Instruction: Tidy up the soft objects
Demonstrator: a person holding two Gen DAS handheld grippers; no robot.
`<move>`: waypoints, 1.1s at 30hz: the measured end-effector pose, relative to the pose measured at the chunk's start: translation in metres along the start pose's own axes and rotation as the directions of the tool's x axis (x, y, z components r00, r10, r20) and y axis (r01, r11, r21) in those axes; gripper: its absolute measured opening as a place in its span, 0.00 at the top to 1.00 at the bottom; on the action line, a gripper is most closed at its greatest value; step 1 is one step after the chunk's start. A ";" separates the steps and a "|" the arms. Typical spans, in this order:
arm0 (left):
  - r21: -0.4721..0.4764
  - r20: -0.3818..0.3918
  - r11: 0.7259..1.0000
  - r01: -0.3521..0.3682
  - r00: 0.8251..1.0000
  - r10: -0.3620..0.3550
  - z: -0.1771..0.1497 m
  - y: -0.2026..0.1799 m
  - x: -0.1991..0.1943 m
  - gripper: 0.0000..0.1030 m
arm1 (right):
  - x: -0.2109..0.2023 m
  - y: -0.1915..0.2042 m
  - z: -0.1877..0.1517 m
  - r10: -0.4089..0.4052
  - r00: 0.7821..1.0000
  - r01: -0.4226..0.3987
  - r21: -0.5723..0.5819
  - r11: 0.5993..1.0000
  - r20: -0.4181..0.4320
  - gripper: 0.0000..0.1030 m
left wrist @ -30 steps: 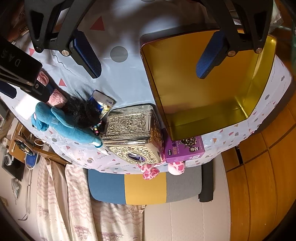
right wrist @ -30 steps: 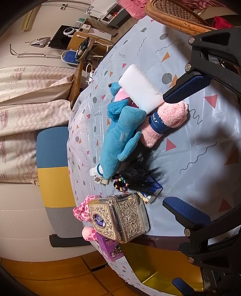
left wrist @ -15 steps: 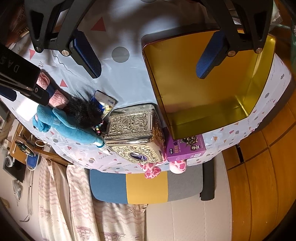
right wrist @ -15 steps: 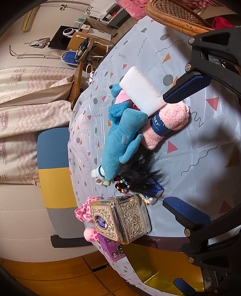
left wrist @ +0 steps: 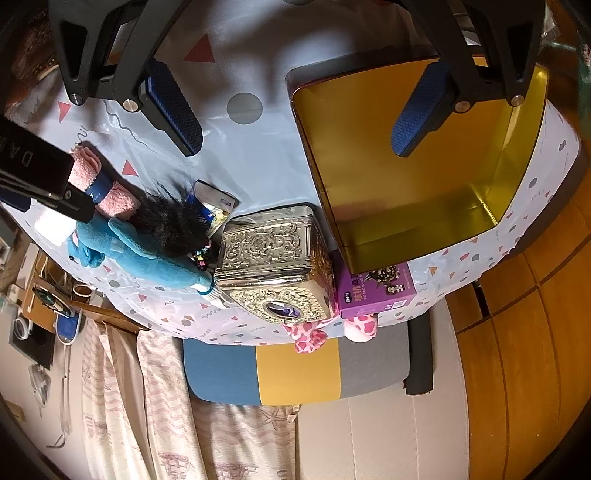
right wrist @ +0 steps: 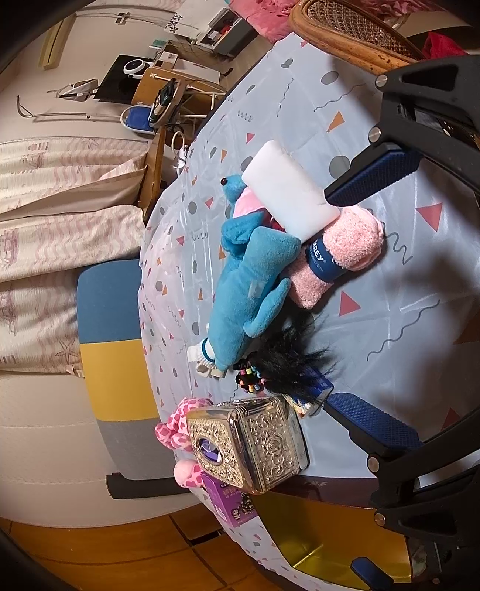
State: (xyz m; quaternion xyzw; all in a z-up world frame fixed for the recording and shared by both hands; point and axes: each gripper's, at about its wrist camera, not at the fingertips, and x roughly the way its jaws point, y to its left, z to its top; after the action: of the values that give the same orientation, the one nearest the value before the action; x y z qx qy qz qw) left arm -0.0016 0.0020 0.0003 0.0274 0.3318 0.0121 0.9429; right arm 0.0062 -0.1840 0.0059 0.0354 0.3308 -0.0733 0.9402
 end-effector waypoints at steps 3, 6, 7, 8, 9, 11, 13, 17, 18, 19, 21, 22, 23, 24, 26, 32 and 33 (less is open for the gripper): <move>0.008 -0.002 1.000 0.001 1.000 -0.001 0.000 -0.002 0.001 0.00 | 0.001 -0.004 0.002 -0.004 1.000 0.004 0.007 1.000 0.002 0.00; 0.020 -0.007 1.000 0.003 1.000 -0.003 0.000 -0.005 0.003 0.00 | 0.003 -0.008 0.004 -0.011 1.000 0.011 0.013 1.000 0.003 0.00; 0.022 -0.009 1.000 0.005 1.000 -0.005 0.000 -0.006 0.003 0.00 | 0.003 -0.010 0.004 -0.014 1.000 0.014 0.017 1.000 0.004 0.00; 0.025 -0.011 1.000 0.006 1.000 -0.006 0.000 -0.007 0.004 0.00 | 0.004 -0.013 0.005 -0.018 1.000 0.018 0.021 1.000 0.003 0.00; 0.027 -0.013 1.000 0.007 1.000 -0.006 0.000 -0.007 0.005 0.00 | 0.005 -0.015 0.006 -0.022 1.000 0.022 0.025 0.999 0.003 0.00; 0.035 -0.016 0.999 0.010 1.000 -0.009 0.001 -0.009 0.006 0.00 | 0.005 -0.021 0.008 -0.034 0.999 0.033 0.037 0.999 0.005 0.00; 0.043 -0.018 0.999 0.013 1.000 -0.013 0.001 -0.011 0.007 0.00 | 0.005 -0.027 0.010 -0.044 0.999 0.043 0.048 0.998 0.009 0.00; 0.060 -0.019 0.998 0.018 1.000 -0.017 0.001 -0.016 0.009 0.00 | 0.005 -0.040 0.016 -0.066 0.998 0.065 0.071 0.995 0.016 0.00; 0.066 -0.021 0.998 0.023 1.000 -0.022 0.002 -0.017 0.010 0.00 | 0.005 -0.042 0.016 -0.070 0.997 0.069 0.076 0.995 0.016 0.00; 0.071 -0.022 0.997 0.026 0.999 -0.024 0.002 -0.019 0.010 0.00 | 0.005 -0.045 0.017 -0.075 0.997 0.073 0.080 0.994 0.017 0.00; 0.079 -0.025 0.996 0.030 0.999 -0.028 0.002 -0.021 0.011 0.00 | 0.006 -0.051 0.019 -0.083 0.996 0.081 0.090 0.993 0.018 0.00; 0.086 -0.028 0.996 0.035 0.999 -0.033 0.001 -0.023 0.012 0.00 | 0.006 -0.054 0.019 -0.086 0.996 0.084 0.095 0.992 0.017 0.00; 0.091 -0.031 0.995 0.042 0.999 -0.039 0.002 -0.024 0.013 0.00 | 0.006 -0.056 0.020 -0.089 0.996 0.087 0.098 0.991 0.016 0.00; 0.097 -0.035 0.994 0.049 0.998 -0.046 0.002 -0.025 0.013 0.00 | 0.007 -0.059 0.021 -0.092 0.996 0.090 0.103 0.991 0.015 0.00; 0.116 -0.042 0.991 0.062 0.997 -0.057 0.002 -0.030 0.015 0.00 | 0.008 -0.065 0.023 -0.081 0.997 0.079 0.125 0.989 0.007 0.00; 0.148 -0.110 0.964 0.219 0.973 -0.204 0.008 -0.045 0.025 0.00 | 0.009 -0.083 0.034 -0.018 1.000 0.020 0.176 0.984 -0.011 0.00; 0.143 -0.125 0.956 0.255 0.963 -0.238 0.010 -0.048 0.027 0.00 | 0.009 -0.087 0.036 -0.005 1.000 0.007 0.189 0.982 -0.012 0.00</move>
State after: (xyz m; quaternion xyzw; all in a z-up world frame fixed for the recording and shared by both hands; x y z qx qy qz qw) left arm 0.0255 -0.0448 -0.0116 0.0598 0.3824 -0.1307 0.9127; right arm 0.0215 -0.2751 0.0271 0.1238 0.3277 -0.1068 0.9305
